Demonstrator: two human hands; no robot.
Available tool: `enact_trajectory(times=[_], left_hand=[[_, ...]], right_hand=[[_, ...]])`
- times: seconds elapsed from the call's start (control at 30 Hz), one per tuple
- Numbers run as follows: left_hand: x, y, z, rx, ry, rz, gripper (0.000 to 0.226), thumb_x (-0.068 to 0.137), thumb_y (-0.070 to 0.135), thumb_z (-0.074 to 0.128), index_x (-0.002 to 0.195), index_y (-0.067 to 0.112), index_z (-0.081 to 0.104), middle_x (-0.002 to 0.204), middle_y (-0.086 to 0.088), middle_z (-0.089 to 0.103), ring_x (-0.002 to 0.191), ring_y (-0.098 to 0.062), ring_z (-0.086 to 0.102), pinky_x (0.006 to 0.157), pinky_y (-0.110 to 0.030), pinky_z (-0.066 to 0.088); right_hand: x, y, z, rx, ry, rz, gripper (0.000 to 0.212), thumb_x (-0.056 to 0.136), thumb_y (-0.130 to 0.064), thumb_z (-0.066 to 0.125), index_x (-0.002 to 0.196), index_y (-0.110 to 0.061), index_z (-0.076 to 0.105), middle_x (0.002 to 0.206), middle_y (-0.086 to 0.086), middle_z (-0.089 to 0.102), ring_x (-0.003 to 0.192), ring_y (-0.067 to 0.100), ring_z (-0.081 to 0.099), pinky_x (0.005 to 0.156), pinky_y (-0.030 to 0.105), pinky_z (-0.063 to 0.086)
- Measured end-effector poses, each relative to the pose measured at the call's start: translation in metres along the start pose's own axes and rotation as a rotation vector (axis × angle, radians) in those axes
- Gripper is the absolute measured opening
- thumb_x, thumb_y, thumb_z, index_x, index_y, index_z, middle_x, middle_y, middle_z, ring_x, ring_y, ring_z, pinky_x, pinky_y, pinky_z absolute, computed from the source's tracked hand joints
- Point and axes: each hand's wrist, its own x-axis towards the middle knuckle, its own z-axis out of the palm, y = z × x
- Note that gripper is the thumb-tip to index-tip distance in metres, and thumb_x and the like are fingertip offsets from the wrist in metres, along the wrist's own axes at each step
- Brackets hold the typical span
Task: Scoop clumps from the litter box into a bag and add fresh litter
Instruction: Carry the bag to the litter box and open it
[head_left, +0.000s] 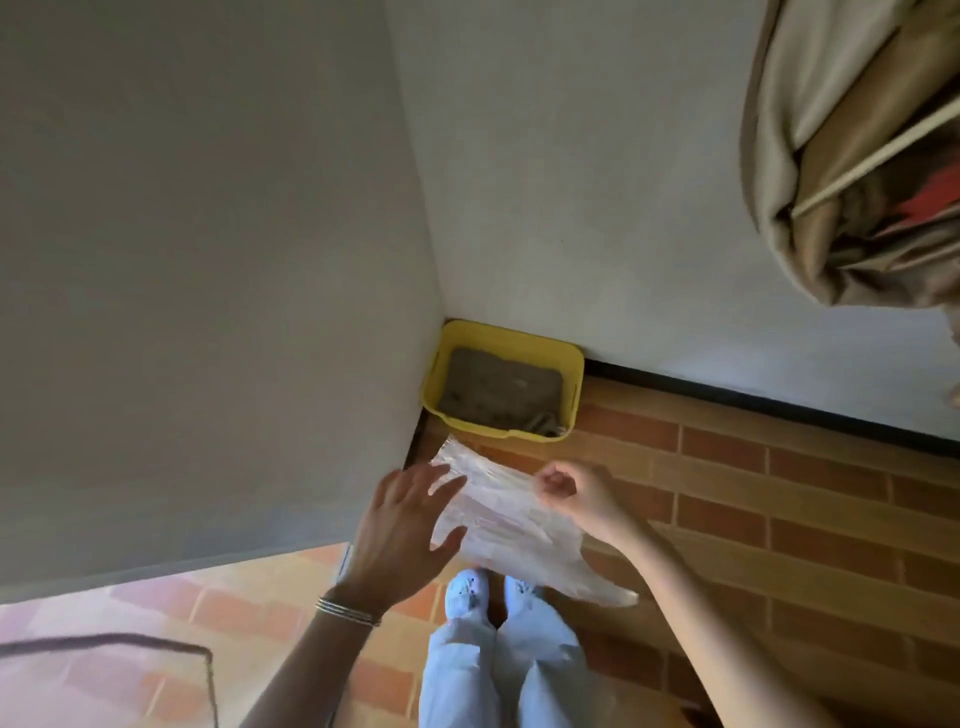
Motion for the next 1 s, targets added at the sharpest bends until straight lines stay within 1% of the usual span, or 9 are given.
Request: enact_trajectory(times=[0.1,0.13,0.27,0.47,0.6,0.67,0.73,0.9,1.0], left_hand=[[0.015,-0.014,0.060,-0.010,-0.037,-0.007,0.053,0.082,0.054,0.043,0.124,0.027,0.059,0.127,0.000,0.060,0.114,-0.024,0.056,0.096,-0.042,0.043],[0.020,-0.021,0.083,-0.014,-0.044,-0.006,0.053,0.082,0.054,0.042,0.124,0.026,0.060,0.127,-0.001,0.060,0.113,-0.025,0.057,0.096,-0.044,0.045],[0.046,-0.057,0.188,-0.018,-0.062,0.027,0.052,0.082,0.052,0.044,0.124,0.025,0.058,0.128,-0.002,0.059,0.114,-0.025,0.057,0.094,-0.048,0.047],[0.092,-0.116,0.347,0.010,-0.055,0.067,0.051,0.084,0.053,0.044,0.128,0.029,0.053,0.130,0.001,0.055,0.121,-0.024,0.051,0.094,-0.046,0.047],[0.122,-0.147,0.446,0.063,-0.042,0.109,0.051,0.083,0.053,0.044,0.126,0.028,0.055,0.129,0.001,0.056,0.121,-0.022,0.049,0.097,-0.044,0.043],[0.135,-0.159,0.491,0.093,-0.047,0.133,0.052,0.082,0.054,0.044,0.126,0.028,0.056,0.128,0.002,0.057,0.120,-0.021,0.051,0.097,-0.043,0.042],[0.146,-0.173,0.531,0.109,-0.063,0.152,0.052,0.082,0.055,0.042,0.126,0.030,0.056,0.129,0.003,0.057,0.119,-0.021,0.053,0.095,-0.042,0.044],[0.162,-0.202,0.606,0.137,-0.025,0.203,0.052,0.081,0.055,0.044,0.124,0.030,0.057,0.128,0.004,0.058,0.118,-0.019,0.053,0.093,-0.041,0.045],[0.165,-0.214,0.631,0.125,-0.010,0.220,0.051,0.081,0.053,0.047,0.124,0.029,0.057,0.128,0.004,0.057,0.119,-0.020,0.053,0.093,-0.041,0.046]], right_hand=[[0.035,0.042,0.026,-0.035,-0.021,-0.007,0.010,0.084,-0.015,0.065,0.091,-0.022,0.064,0.082,-0.016,0.059,0.074,-0.004,0.054,0.068,0.010,0.045],[0.048,0.057,0.035,-0.039,-0.017,-0.010,0.010,0.085,-0.017,0.064,0.095,-0.019,0.064,0.083,-0.015,0.059,0.075,-0.004,0.055,0.067,0.009,0.045],[0.108,0.138,0.075,0.005,-0.006,-0.002,0.011,0.084,-0.017,0.065,0.095,-0.019,0.065,0.087,-0.009,0.063,0.078,-0.001,0.057,0.068,0.009,0.044],[0.199,0.273,0.135,0.033,0.003,0.015,0.012,0.085,-0.015,0.065,0.097,-0.017,0.066,0.085,-0.013,0.061,0.077,-0.006,0.055,0.068,0.005,0.042],[0.260,0.357,0.169,-0.002,0.018,0.000,0.012,0.086,-0.018,0.064,0.098,-0.019,0.066,0.089,-0.009,0.065,0.081,0.001,0.058,0.071,0.007,0.042],[0.288,0.397,0.184,0.003,0.023,0.001,0.012,0.085,-0.018,0.064,0.096,-0.022,0.065,0.091,-0.009,0.065,0.084,0.005,0.060,0.077,0.016,0.046],[0.311,0.430,0.197,0.003,0.031,-0.003,0.012,0.085,-0.016,0.064,0.094,-0.024,0.064,0.091,-0.009,0.065,0.085,0.005,0.061,0.080,0.023,0.049],[0.356,0.484,0.219,-0.050,0.067,-0.036,0.011,0.085,-0.017,0.064,0.096,-0.019,0.065,0.091,-0.009,0.064,0.081,-0.003,0.057,0.070,0.006,0.043],[0.374,0.500,0.227,-0.033,0.091,-0.047,0.013,0.085,-0.016,0.064,0.098,-0.019,0.065,0.093,-0.008,0.064,0.085,-0.001,0.058,0.075,0.014,0.045]])
